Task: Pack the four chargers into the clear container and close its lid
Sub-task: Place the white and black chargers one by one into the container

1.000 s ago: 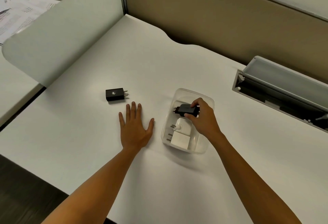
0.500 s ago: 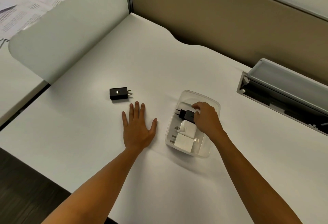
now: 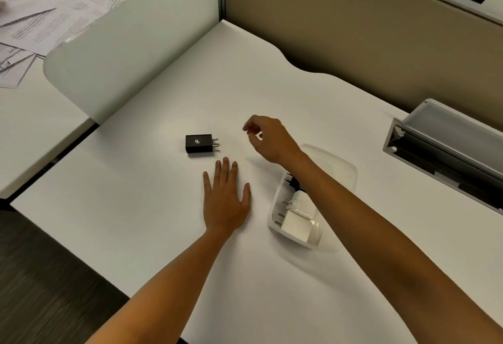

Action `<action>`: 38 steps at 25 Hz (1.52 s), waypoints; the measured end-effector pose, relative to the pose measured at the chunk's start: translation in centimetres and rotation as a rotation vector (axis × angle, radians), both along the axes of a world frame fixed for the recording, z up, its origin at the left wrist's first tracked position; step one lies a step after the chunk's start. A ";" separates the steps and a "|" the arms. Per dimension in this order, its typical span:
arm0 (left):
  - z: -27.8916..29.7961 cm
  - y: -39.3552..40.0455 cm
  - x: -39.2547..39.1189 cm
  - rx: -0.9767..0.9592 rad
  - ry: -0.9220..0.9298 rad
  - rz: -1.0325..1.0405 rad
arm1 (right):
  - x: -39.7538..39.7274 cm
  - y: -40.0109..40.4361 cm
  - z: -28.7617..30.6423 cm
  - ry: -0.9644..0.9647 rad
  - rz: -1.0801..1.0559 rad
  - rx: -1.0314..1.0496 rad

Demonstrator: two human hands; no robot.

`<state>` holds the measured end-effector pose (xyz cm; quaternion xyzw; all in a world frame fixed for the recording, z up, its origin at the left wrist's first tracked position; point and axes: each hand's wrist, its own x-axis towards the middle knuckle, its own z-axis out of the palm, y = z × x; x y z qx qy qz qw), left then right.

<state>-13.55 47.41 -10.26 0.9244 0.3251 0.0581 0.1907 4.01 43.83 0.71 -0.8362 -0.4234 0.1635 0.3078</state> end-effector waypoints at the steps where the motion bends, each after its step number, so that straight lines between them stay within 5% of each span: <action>1: 0.0 0.0 0.0 -0.009 -0.019 0.004 | 0.3 1.6 -0.4 0.016 0.059 -0.033; 8: -0.6 0.0 -0.1 -0.090 -0.140 0.032 | -0.8 10.6 -2.4 0.052 0.428 -0.274; 14: -0.8 0.0 -0.1 -0.090 -0.132 0.041 | -2.2 12.2 -4.0 0.015 0.497 -0.299; 19: -0.1 0.0 0.0 -0.095 -0.101 0.027 | -0.2 7.8 -0.7 0.269 0.243 -0.008; 28: 0.3 0.0 -0.3 -0.068 -0.042 -0.023 | 1.2 -9.4 7.4 0.218 -0.148 0.113; 38: 0.6 -0.2 -0.3 -0.059 -0.046 -0.023 | -1.3 -16.2 0.3 0.104 -0.458 0.060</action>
